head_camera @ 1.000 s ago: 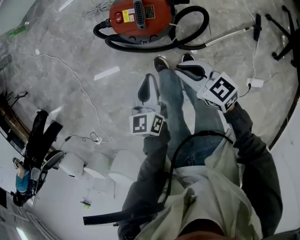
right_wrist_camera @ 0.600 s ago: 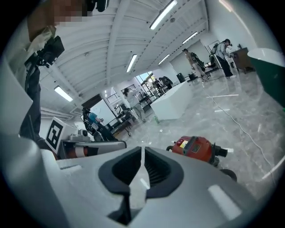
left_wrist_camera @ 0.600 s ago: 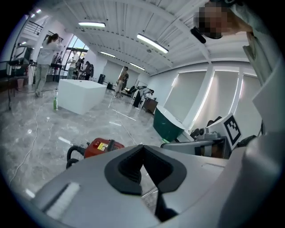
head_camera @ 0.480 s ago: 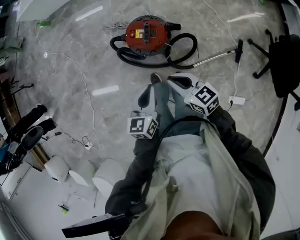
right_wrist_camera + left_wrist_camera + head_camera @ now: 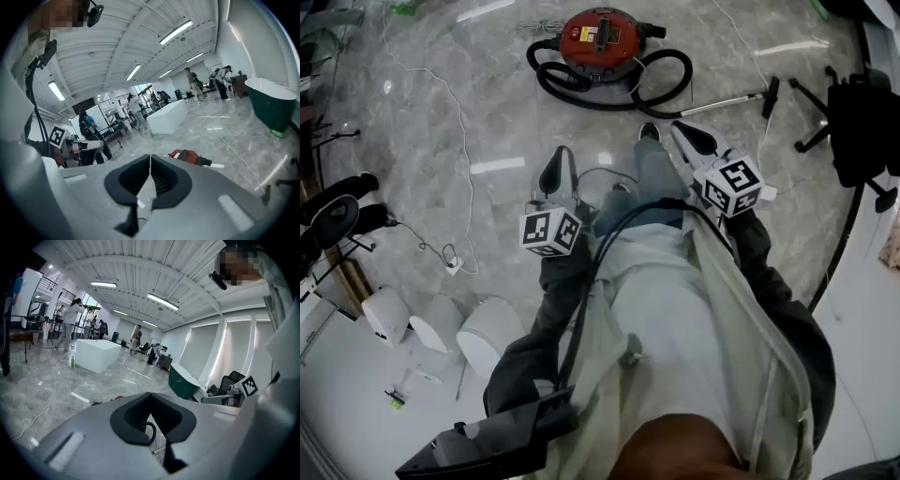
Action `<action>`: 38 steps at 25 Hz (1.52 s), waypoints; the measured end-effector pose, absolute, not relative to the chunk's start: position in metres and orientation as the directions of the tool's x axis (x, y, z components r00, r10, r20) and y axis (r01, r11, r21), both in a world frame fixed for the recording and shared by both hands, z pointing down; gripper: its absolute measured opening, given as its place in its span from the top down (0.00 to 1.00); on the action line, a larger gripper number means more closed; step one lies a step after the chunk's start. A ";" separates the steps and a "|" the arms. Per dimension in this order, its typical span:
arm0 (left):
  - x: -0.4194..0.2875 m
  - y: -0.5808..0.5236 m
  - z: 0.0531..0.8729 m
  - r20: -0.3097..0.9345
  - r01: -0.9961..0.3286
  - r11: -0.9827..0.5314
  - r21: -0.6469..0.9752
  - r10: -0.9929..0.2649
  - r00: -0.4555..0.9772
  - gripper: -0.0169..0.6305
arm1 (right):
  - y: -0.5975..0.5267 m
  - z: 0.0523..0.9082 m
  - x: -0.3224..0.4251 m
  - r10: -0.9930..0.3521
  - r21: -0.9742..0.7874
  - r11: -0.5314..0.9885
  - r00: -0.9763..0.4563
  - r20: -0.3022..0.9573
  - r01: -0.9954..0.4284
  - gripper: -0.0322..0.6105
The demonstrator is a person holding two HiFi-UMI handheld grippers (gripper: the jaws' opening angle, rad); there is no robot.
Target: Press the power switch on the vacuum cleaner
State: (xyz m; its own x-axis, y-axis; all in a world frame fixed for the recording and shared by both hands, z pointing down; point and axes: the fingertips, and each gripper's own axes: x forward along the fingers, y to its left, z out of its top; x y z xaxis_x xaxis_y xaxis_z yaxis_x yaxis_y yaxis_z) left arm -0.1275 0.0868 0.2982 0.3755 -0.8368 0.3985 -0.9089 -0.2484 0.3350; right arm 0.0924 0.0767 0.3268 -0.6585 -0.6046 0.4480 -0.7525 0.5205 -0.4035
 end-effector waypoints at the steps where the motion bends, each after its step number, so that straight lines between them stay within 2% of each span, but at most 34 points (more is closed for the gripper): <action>1: -0.135 0.098 0.296 0.392 -0.909 -0.249 0.334 -0.840 0.374 0.97 | 0.089 0.325 0.091 -0.615 -0.393 0.513 -0.646 0.451 -0.763 0.94; 8: -0.178 0.203 0.287 0.354 -0.908 -0.251 0.336 -0.860 0.368 0.97 | 0.193 0.304 0.034 -0.657 -0.340 0.530 -0.630 0.415 -0.777 0.94; 14: -0.191 0.265 0.278 0.322 -0.894 -0.283 0.347 -0.859 0.397 0.97 | 0.258 0.256 -0.003 -0.730 -0.165 0.579 -0.598 0.330 -0.798 0.95; 26: -0.138 0.292 0.249 0.247 -0.838 -0.435 0.330 -0.817 0.521 0.97 | 0.307 0.236 0.010 -0.745 -0.148 0.575 -0.590 0.310 -0.805 0.95; 38: -0.082 0.321 0.245 0.257 -0.853 -0.433 0.291 -0.824 0.506 0.97 | 0.340 0.239 0.069 -0.744 -0.040 0.603 -0.580 0.332 -0.797 0.95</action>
